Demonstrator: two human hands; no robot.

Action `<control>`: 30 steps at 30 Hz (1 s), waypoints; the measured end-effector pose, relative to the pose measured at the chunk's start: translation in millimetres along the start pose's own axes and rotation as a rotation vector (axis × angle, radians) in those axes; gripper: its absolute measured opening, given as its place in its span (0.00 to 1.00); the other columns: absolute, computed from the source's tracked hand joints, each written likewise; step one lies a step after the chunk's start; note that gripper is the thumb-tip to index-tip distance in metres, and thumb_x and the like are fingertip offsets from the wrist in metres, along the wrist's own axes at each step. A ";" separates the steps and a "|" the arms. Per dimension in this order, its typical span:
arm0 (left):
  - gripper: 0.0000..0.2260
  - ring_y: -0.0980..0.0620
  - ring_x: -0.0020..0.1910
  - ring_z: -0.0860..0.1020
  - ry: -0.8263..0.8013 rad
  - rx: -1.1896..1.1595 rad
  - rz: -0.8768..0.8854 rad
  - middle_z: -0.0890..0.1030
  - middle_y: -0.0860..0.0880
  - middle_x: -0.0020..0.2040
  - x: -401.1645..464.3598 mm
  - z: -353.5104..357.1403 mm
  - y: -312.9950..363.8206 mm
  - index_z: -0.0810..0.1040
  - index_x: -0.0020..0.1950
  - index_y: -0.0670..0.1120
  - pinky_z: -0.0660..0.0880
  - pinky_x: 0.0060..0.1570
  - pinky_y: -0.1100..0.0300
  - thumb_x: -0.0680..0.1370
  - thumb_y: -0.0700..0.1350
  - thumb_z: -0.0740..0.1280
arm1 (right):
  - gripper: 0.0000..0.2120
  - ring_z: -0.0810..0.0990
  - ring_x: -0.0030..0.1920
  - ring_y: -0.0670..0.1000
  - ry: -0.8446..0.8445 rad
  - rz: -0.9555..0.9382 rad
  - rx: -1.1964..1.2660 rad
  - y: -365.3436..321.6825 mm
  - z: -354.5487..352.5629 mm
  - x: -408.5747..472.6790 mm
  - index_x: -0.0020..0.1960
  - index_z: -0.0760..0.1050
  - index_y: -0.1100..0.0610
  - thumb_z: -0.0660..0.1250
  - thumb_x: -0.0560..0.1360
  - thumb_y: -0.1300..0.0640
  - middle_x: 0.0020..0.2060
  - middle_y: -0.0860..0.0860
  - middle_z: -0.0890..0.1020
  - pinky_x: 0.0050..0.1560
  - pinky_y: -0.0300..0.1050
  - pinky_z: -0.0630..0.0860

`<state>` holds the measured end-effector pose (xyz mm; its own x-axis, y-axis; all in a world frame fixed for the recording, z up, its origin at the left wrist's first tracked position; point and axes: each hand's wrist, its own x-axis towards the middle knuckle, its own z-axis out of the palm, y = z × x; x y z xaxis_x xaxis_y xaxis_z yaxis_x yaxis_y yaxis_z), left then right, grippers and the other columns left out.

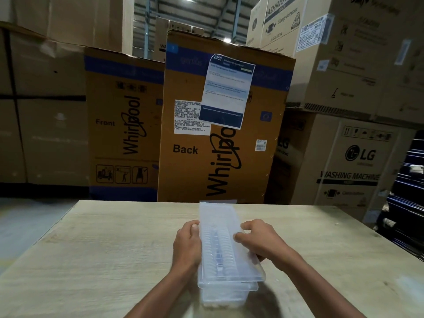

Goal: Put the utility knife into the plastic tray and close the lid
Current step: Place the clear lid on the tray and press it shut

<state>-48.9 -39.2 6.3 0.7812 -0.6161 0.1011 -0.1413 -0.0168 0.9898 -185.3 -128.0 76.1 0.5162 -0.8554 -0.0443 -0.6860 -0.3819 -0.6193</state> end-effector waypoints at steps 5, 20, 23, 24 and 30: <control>0.15 0.47 0.51 0.82 -0.038 0.062 0.006 0.81 0.47 0.54 4.7 -6.5 -0.9 0.82 0.53 0.52 0.82 0.55 0.41 0.80 0.58 0.60 | 0.30 0.82 0.48 0.51 -0.029 -0.041 0.002 7.9 0.5 1.6 0.75 0.67 0.57 0.69 0.76 0.51 0.62 0.52 0.78 0.32 0.40 0.83; 0.06 0.56 0.44 0.78 -0.012 0.545 0.469 0.74 0.55 0.55 13.4 -26.6 -4.3 0.83 0.52 0.51 0.78 0.50 0.58 0.78 0.52 0.70 | 0.16 0.77 0.50 0.46 0.239 -0.291 -0.055 32.4 25.6 1.9 0.58 0.78 0.51 0.72 0.75 0.45 0.59 0.47 0.74 0.47 0.38 0.76; 0.11 0.56 0.51 0.76 -0.126 0.731 0.585 0.76 0.57 0.53 11.5 -36.1 0.1 0.83 0.55 0.50 0.75 0.50 0.61 0.81 0.53 0.66 | 0.11 0.78 0.44 0.44 0.295 -0.358 -0.021 37.3 31.8 -1.8 0.54 0.81 0.50 0.71 0.76 0.46 0.55 0.44 0.76 0.46 0.36 0.78; 0.13 0.56 0.53 0.76 -0.167 0.824 0.607 0.77 0.57 0.55 9.8 -39.5 3.1 0.83 0.58 0.51 0.76 0.50 0.59 0.82 0.54 0.63 | 0.10 0.78 0.43 0.44 0.304 -0.368 -0.005 38.6 32.0 -2.9 0.53 0.81 0.50 0.71 0.76 0.46 0.53 0.43 0.76 0.45 0.37 0.79; 0.25 0.54 0.60 0.76 -0.397 1.042 0.448 0.69 0.58 0.73 -10.1 -55.2 29.7 0.75 0.71 0.52 0.76 0.54 0.54 0.81 0.61 0.51 | 0.18 0.79 0.51 0.44 0.282 -0.432 -0.104 43.3 29.5 -8.3 0.60 0.81 0.52 0.66 0.77 0.43 0.54 0.44 0.79 0.53 0.42 0.79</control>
<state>-27.4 10.0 40.2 0.3212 -0.9264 0.1964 -0.9192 -0.2551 0.2999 -204.1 -127.2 26.5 0.6148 -0.6677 0.4197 -0.4961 -0.7411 -0.4524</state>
